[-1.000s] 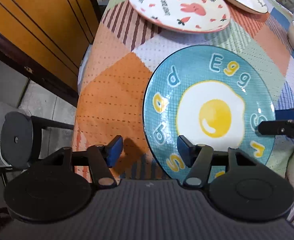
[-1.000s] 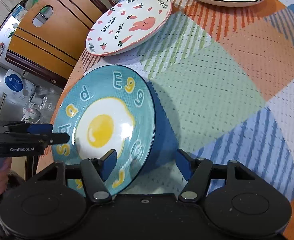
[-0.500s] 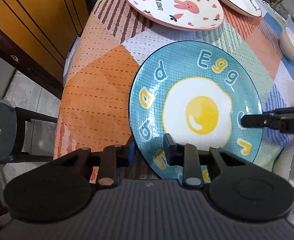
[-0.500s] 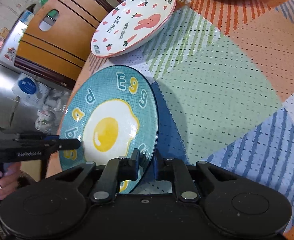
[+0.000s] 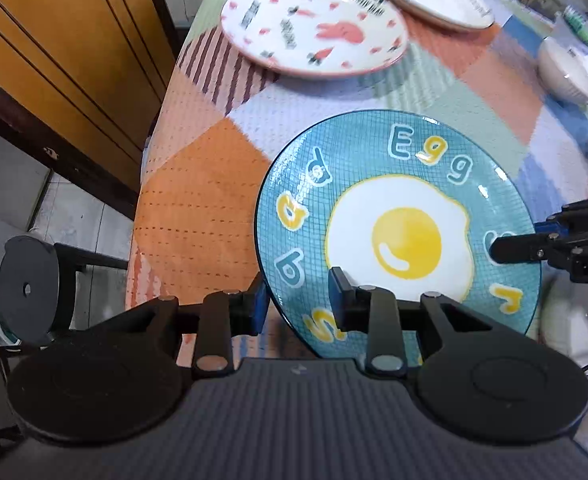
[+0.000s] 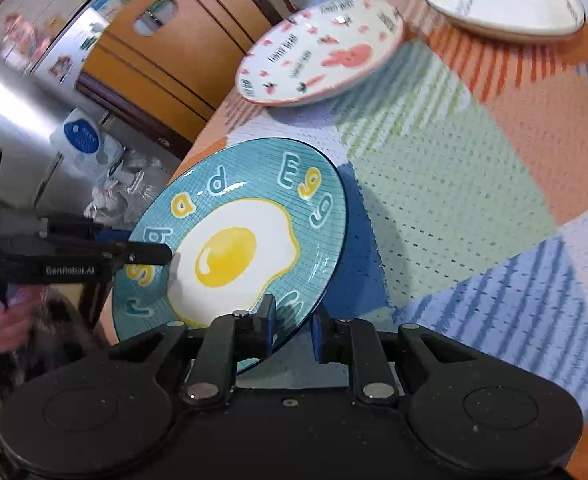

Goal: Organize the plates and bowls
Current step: 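Carry the egg plate beside the bunny plate and open both tools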

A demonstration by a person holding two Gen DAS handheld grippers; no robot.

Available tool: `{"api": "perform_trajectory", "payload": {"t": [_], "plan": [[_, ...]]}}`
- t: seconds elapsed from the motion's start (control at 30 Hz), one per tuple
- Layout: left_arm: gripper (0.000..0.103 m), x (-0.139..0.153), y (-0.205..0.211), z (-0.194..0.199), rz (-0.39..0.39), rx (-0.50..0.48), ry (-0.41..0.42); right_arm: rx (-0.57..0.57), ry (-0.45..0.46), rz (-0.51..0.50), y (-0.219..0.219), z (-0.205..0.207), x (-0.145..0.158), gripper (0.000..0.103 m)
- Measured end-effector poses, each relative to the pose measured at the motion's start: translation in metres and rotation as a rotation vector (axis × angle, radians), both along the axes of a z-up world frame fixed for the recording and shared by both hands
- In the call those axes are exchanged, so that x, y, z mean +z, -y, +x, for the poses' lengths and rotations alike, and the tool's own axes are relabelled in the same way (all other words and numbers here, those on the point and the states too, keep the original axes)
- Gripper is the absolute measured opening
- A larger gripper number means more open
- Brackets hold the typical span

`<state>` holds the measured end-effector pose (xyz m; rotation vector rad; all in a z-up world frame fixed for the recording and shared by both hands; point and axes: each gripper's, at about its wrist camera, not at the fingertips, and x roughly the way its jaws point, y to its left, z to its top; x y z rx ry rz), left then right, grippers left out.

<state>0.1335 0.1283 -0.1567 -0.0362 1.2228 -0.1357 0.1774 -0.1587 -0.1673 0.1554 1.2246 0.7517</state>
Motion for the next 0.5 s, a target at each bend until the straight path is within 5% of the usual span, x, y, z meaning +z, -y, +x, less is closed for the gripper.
{"api": "perform_trajectory", "payload": {"t": [0.5], "plan": [[0.029,0.062,0.081,0.039,0.019,-0.167,0.151,-0.204,0.126,0.043,0.083,-0.004,0.056,0.023]]}}
